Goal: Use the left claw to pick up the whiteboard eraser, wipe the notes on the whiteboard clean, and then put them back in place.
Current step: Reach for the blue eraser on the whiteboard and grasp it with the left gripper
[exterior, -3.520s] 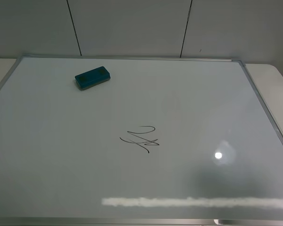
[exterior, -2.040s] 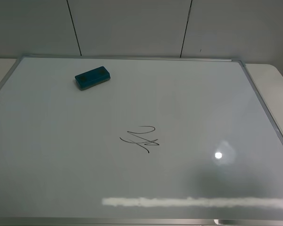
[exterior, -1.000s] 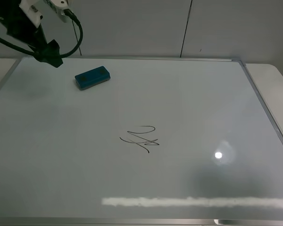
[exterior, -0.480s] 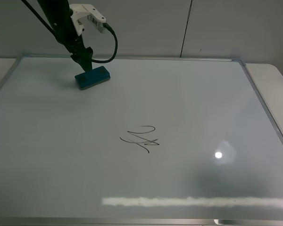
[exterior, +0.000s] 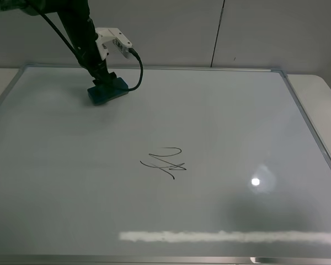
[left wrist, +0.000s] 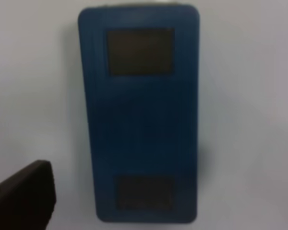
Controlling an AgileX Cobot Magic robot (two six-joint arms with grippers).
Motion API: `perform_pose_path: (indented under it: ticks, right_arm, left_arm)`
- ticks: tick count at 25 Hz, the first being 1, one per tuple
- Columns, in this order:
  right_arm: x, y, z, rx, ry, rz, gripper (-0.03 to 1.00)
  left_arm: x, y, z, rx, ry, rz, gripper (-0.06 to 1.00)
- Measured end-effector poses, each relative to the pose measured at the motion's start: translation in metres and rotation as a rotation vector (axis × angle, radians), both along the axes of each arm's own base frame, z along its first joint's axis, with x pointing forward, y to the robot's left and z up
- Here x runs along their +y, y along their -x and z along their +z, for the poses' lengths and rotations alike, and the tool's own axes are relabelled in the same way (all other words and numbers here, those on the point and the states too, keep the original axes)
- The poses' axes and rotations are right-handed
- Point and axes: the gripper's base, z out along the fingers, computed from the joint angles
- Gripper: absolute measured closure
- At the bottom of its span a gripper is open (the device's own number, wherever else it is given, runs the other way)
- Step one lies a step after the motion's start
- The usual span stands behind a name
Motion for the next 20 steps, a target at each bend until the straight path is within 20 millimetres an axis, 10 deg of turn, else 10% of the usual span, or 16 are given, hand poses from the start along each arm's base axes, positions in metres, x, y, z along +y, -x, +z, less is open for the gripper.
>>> perform_pose_path:
  ticks: [20]
  right_arm:
    - [0.0,0.0,0.0,0.0,0.0,0.0,-0.02]
  left_arm:
    - [-0.002,-0.011,-0.033,-0.031,-0.003,-0.03,-0.05]
